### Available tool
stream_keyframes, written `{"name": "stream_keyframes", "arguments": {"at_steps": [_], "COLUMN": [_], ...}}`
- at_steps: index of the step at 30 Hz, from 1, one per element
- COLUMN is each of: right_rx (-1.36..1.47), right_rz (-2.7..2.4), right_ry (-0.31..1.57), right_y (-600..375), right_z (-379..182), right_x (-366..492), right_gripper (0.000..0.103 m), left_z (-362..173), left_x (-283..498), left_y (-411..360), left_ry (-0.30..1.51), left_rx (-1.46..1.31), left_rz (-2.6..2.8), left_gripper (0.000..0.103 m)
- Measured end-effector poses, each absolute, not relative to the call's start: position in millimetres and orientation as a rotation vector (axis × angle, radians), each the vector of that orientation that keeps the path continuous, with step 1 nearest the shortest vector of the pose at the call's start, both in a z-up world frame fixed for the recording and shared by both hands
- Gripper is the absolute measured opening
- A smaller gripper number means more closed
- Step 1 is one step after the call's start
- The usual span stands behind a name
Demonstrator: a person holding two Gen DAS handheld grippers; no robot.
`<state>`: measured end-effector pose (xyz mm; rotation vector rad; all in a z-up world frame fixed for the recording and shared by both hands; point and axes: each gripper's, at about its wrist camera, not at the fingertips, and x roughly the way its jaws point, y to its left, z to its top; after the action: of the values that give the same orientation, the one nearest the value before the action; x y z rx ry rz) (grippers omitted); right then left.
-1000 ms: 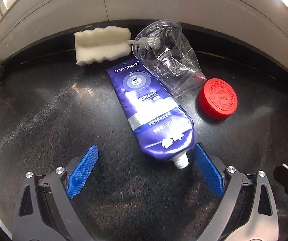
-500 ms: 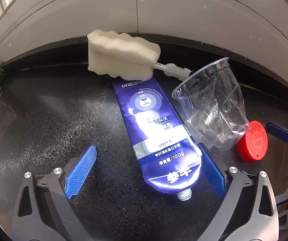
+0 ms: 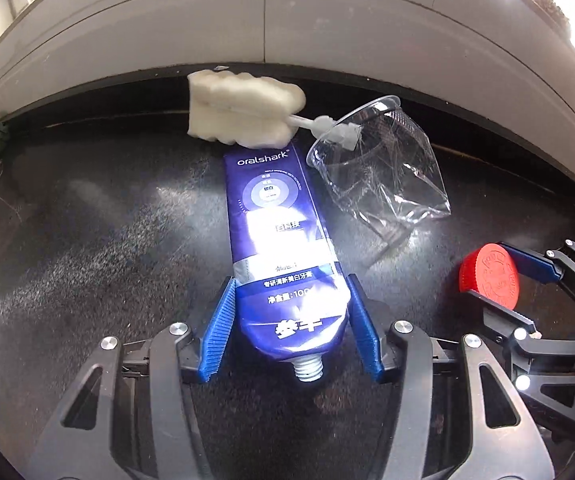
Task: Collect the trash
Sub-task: 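Grasp the blue toothpaste tube with the left tool while the right tool grasps the red lid, then carry tube and red lid to the black bin and release both inside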
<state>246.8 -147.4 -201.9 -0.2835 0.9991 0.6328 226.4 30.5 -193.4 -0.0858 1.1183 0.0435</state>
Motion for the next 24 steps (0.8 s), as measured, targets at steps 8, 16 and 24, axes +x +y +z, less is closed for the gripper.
{"name": "stream_keyframes", "arguments": {"at_steps": [8,16,24], "right_rx": [-0.247,-0.221,-0.225], "right_rz": [0.585,0.556,0.573], "right_ry": [0.992,0.964,0.922], "right_y": [-172.8,-196.5,-195.1], "right_z": [-168.0,-145.0,-126.9], "right_x": [191.1,122.9,83.7], "right_gripper": [0.049,0.049,0.049], "left_z": [-164.5,-147.1,-130.0], "left_x": [158.2,81.7,32.6], "left_y": [28.2,9.4,13.8], "left_ry": [1.099,1.063,1.023], "left_rx": [-0.066,-0.009,-0.005], "left_rz": [0.019,0.002,0.038], "left_gripper": [0.053,0.053,0.053]}}
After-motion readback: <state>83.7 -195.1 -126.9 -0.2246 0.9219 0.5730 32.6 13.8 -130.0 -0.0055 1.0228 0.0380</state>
